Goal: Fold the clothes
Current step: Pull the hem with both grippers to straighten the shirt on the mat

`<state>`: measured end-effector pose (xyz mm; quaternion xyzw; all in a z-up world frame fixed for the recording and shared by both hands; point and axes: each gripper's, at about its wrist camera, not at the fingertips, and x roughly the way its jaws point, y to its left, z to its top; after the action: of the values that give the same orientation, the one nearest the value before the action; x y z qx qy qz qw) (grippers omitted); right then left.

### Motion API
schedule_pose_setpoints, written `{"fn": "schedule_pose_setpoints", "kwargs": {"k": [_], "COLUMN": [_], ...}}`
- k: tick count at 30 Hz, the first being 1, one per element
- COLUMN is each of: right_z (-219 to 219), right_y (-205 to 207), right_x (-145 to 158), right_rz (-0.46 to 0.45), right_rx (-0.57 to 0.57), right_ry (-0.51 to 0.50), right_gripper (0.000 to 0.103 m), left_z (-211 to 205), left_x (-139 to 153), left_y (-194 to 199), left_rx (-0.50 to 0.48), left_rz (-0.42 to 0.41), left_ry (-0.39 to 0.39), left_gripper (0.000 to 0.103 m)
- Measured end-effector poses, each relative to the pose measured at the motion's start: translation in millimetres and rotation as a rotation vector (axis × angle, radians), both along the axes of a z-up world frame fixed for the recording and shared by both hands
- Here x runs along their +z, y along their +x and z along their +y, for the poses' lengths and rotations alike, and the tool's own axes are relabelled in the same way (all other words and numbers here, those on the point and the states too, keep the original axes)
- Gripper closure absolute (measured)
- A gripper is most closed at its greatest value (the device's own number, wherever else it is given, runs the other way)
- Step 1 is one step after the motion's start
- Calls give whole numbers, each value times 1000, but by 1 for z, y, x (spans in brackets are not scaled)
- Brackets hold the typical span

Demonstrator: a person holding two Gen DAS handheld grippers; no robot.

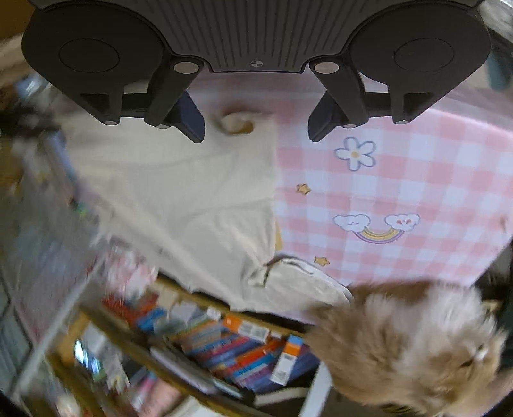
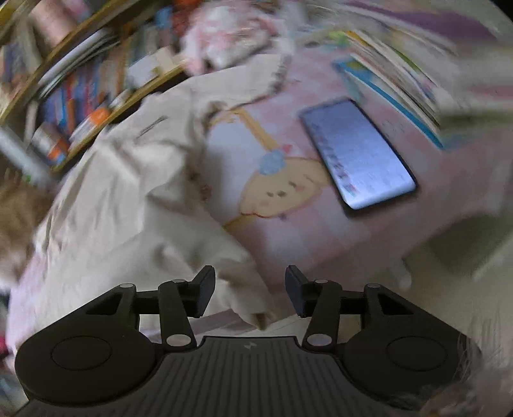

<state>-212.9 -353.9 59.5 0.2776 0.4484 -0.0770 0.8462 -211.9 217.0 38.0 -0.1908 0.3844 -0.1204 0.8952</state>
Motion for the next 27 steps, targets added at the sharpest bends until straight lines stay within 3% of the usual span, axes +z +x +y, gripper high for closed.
{"fn": "schedule_pose_setpoints", "kwargs": {"k": [4, 9, 10, 11, 12, 13, 14, 17, 19, 20, 21, 24, 25, 27], "right_z": [-13, -17, -18, -19, -19, -20, -19, -1, 14, 20, 22, 20, 17, 10], "right_y": [-12, -15, -16, -15, -12, -9, -5, 2, -2, -5, -7, -7, -8, -11], "right_x": [-15, -21, -22, -22, -19, -16, -8, 69, 107, 116, 112, 56, 38, 15], "right_rz": [-4, -1, 2, -1, -8, -15, -39, -292, -396, -393, -331, -50, 12, 50], "right_rx": [-153, -277, -305, -318, -318, -318, -304, -105, 17, 52, 52, 0, -23, -73], "right_ry": [205, 347, 373, 391, 398, 405, 386, 206, 97, 57, 42, 54, 59, 72], "right_gripper": [57, 62, 72, 90, 94, 96, 96, 96, 96, 96, 96, 96, 96, 96], "left_z": [-3, -12, -13, -14, -16, -18, -21, -27, -25, -24, -22, -20, -22, -29], "left_x": [-13, -34, -38, -40, -41, -42, -38, -6, 5, 5, 2, -11, -15, -18], "left_y": [16, 30, 32, 33, 35, 37, 37, 30, 28, 27, 26, 22, 20, 17], "left_rx": [72, 123, 130, 127, 118, 109, 89, 17, -7, -12, -14, -18, -29, -59], "left_rz": [45, 144, 158, 168, 179, 190, 177, 65, 38, 42, 56, 108, 121, 130], "left_ry": [-116, -163, -177, -182, -179, -175, -159, -95, -44, -18, 8, 51, 55, 80], "left_gripper": [30, 34, 48, 67, 96, 96, 96, 96, 96, 96, 96, 97, 96, 96]}}
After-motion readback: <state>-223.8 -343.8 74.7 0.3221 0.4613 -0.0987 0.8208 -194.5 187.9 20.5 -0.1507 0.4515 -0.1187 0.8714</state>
